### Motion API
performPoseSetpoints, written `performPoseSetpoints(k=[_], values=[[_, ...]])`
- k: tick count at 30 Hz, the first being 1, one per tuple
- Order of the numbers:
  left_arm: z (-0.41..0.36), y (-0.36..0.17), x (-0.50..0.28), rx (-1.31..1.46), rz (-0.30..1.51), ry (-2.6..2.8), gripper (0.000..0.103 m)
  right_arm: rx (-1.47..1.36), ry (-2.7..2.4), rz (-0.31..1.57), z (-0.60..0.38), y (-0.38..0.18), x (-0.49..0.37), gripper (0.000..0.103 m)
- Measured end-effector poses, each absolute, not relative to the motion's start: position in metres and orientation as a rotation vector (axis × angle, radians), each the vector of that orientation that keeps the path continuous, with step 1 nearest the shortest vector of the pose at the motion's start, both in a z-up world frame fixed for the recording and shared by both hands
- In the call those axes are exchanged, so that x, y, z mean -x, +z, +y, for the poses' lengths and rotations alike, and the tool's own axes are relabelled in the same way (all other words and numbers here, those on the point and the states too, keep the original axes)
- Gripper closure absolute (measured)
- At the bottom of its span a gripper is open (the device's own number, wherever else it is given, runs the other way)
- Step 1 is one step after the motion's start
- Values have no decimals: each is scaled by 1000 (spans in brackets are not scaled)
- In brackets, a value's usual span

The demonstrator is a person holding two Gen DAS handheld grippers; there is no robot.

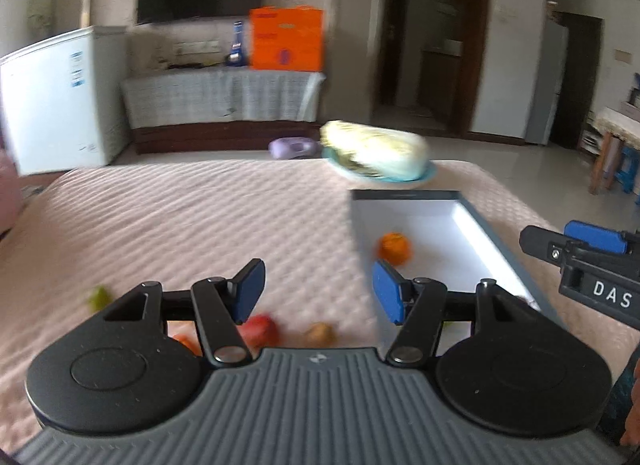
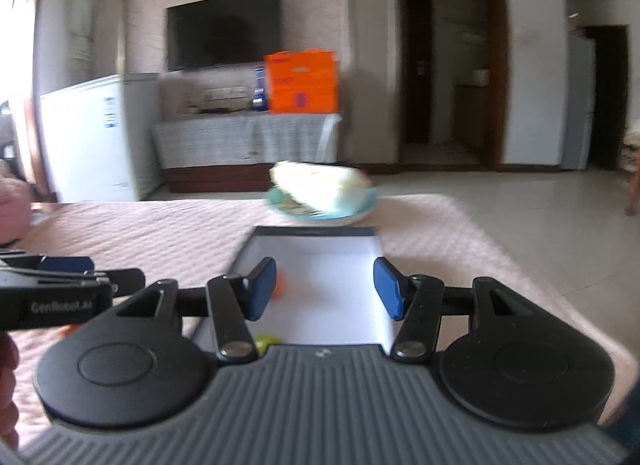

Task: Organize fruits
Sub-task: 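Move both open tools back over the remaining fruits, then close the right tool on the small yellow-orange fruit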

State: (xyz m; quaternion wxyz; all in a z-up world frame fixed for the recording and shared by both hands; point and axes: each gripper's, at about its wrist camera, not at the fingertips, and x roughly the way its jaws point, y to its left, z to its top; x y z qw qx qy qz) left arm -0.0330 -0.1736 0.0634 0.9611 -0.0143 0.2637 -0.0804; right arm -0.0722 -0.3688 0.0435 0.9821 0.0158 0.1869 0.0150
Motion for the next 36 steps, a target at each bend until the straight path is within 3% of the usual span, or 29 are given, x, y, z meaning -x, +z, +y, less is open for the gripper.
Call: performPoseSetpoints(k=[16,20,23,34,36], values=[[-72,65,78,69,583,22,38,163,416,537,-265,20,77,53],[-64,64,78,74,578,24,38,251,400,590,-247,9,70,54],[-62,62,74,62,582,20,38,306,378,608,-242,2,64,61],[-60,40,55,42,625,-6,38,381,294,675,-233,-17,48,62],[-63,36,52,37,634,-16,38,385,295,693,-233,-19,45,67]])
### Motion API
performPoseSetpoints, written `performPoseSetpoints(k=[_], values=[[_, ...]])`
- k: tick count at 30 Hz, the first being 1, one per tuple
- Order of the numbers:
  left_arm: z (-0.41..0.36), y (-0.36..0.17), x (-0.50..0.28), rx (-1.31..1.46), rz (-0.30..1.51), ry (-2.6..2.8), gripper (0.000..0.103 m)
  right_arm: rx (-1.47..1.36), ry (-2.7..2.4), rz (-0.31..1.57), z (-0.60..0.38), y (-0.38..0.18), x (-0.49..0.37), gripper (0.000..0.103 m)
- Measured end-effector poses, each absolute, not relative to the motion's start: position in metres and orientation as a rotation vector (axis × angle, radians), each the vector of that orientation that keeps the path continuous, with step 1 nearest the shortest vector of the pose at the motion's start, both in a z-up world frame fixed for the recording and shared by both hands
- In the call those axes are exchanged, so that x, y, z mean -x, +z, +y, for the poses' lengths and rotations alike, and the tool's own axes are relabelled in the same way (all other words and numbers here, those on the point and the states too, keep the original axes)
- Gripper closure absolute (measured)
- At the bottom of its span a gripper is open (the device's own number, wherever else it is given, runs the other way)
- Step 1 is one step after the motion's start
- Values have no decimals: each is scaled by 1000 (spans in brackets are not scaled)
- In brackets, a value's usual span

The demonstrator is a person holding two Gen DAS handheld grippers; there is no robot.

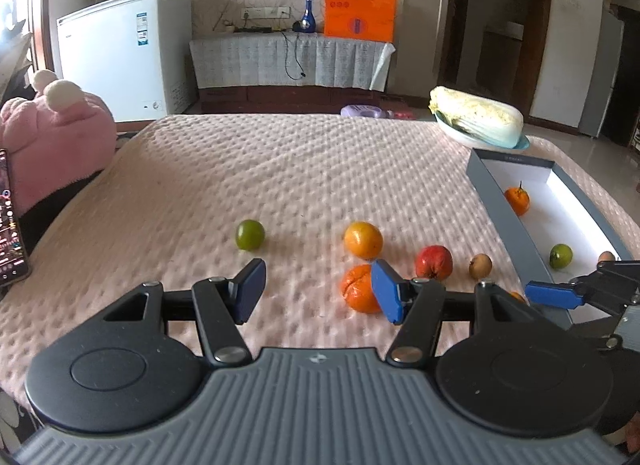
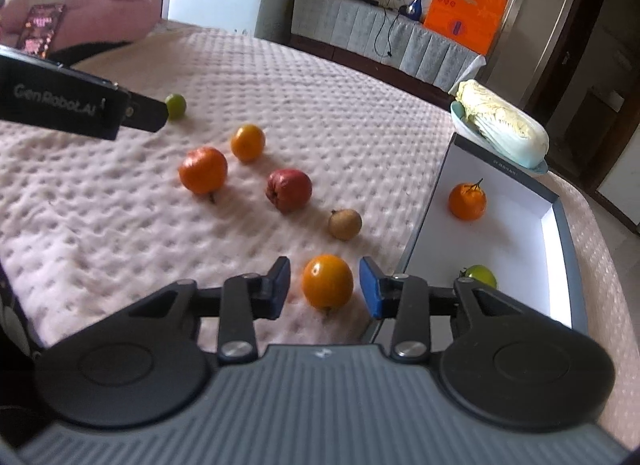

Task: Organize fruits
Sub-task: 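Close the right tool on the small yellow-orange fruit, then close the left tool on the large navel orange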

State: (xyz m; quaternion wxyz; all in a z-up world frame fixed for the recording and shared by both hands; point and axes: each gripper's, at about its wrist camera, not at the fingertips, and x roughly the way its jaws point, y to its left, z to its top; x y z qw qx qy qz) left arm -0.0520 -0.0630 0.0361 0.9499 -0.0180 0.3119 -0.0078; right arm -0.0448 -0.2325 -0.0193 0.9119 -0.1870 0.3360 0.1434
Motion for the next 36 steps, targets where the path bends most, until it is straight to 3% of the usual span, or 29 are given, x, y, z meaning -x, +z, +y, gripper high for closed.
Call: performPoseSetpoints(k=[11,29,36], values=[[-79,20,40,-2,669,-37,38,434,307,709,-232,-24,43,71],[-100,-10,12,-18,731,-27,38,103,369,634,-275,11,50,71],[-105,-18,5,-17,748,-25,47,81,384,629,-276,13,49,71]])
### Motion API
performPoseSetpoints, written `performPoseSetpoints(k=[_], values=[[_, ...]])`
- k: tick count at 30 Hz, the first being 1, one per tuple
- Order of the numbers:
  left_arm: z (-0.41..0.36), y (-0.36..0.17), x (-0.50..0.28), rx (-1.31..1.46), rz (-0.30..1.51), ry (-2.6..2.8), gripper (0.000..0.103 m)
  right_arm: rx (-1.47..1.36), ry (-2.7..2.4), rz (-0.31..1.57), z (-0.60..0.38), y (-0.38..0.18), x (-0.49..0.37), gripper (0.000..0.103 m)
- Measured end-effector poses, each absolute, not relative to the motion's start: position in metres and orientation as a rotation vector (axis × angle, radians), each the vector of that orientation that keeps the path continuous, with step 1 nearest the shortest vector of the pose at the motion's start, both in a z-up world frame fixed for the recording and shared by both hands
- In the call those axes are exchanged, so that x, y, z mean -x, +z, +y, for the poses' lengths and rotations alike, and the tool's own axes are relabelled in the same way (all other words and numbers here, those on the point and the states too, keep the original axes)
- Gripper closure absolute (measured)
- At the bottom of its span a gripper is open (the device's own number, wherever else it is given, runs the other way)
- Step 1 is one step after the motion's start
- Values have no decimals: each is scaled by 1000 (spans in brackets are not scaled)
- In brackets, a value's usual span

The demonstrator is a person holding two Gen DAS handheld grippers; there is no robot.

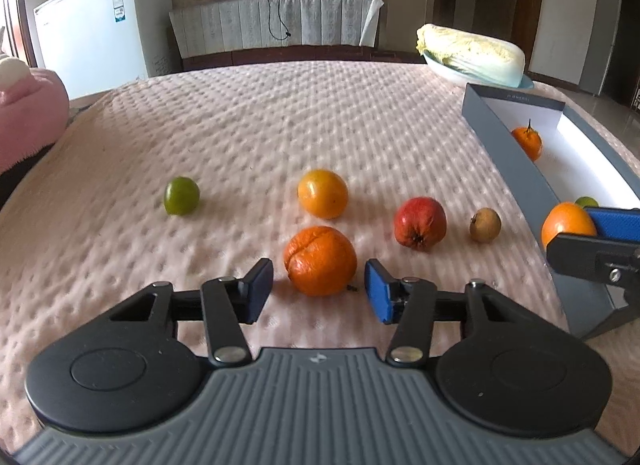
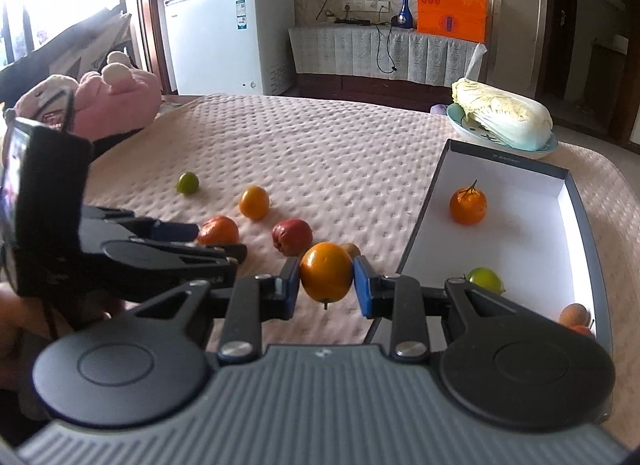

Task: Organize fruits
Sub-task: 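Close the left tool on the large navel orange, then carry the small orange in the right tool over the box while the left tool carries the navel orange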

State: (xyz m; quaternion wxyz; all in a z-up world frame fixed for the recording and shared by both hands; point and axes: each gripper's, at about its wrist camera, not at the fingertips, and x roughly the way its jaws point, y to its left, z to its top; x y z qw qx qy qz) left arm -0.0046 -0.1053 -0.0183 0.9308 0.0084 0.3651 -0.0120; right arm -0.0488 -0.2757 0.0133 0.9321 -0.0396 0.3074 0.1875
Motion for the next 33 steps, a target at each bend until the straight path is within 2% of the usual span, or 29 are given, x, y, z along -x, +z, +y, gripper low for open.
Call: performPoseSetpoints(k=[3,7,9,33], values=[[-107,-20,4,-20,740,-27,49,77,388,625,-276,15,50,71],[-107,-20,5,-19,724,-26,61,72,387,627,-277,15,49,71],[-107,-20,4,-16,723,-27,62,70,386,627,-277,14,48,71],[-81,12,21,22,672,56,63,30,413,630,-272,15,52,71]])
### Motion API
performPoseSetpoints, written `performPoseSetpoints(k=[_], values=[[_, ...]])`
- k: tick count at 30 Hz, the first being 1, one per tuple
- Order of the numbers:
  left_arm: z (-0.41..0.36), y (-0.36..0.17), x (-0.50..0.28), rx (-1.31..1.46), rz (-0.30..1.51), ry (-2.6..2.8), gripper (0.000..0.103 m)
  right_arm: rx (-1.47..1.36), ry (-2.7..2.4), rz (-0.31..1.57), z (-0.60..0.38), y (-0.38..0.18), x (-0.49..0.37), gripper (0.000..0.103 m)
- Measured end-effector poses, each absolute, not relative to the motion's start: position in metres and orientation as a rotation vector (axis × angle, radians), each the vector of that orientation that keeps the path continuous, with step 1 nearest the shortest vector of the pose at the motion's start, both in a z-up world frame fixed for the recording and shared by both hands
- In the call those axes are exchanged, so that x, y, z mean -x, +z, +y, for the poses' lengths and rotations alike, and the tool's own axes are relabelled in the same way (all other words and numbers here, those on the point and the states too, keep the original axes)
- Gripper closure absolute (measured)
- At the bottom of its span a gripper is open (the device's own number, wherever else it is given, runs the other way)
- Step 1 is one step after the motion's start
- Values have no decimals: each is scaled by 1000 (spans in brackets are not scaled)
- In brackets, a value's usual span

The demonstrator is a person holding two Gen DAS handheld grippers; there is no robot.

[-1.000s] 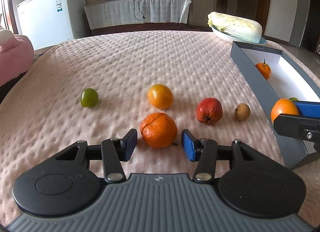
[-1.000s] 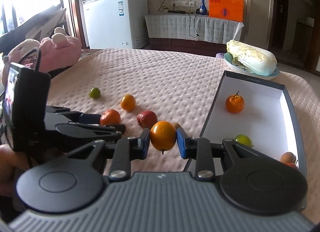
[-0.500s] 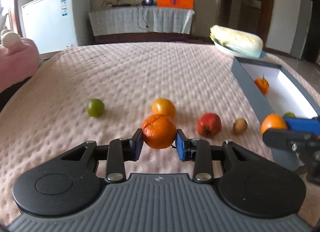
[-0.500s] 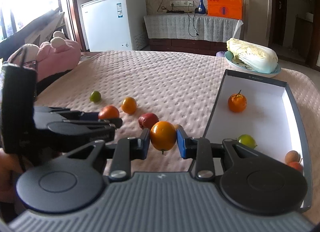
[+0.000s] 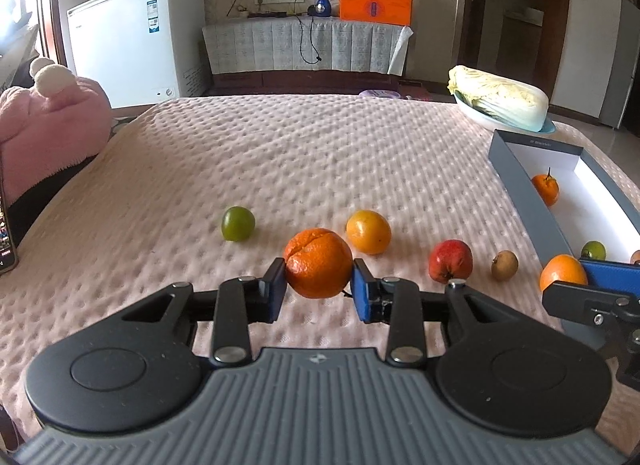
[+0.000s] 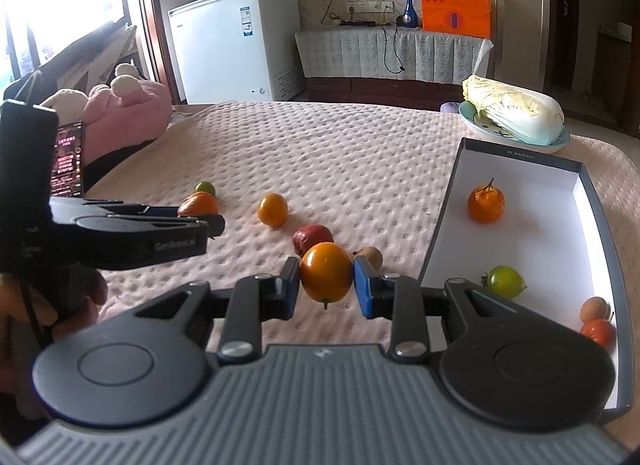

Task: Organize fruits
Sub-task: 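Carry the small orange in the right tool over the box while the left tool carries the navel orange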

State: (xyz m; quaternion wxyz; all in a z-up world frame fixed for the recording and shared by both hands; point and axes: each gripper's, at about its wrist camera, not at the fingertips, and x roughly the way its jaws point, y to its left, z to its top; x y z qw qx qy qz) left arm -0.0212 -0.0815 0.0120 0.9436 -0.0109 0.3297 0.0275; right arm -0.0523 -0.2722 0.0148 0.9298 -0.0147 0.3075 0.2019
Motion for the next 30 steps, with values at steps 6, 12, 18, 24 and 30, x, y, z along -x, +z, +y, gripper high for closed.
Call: performPoseSetpoints(k=[6,12,18,24,30], values=[[-80,15,24,30,673,57,63,17,418,633,-273,15,53,71],[-79,16,23,27,677,65,63,15,423,638,-274,13,51,71],[-83,19,25,16,662,48,63,5,428,625,-276,15,53,71],[-86,21,25,15,655,37,63,4,438,622,-275,16,54,71],[-86,21,24,21,657,35,63,15,445,621,-275,16,55,71]])
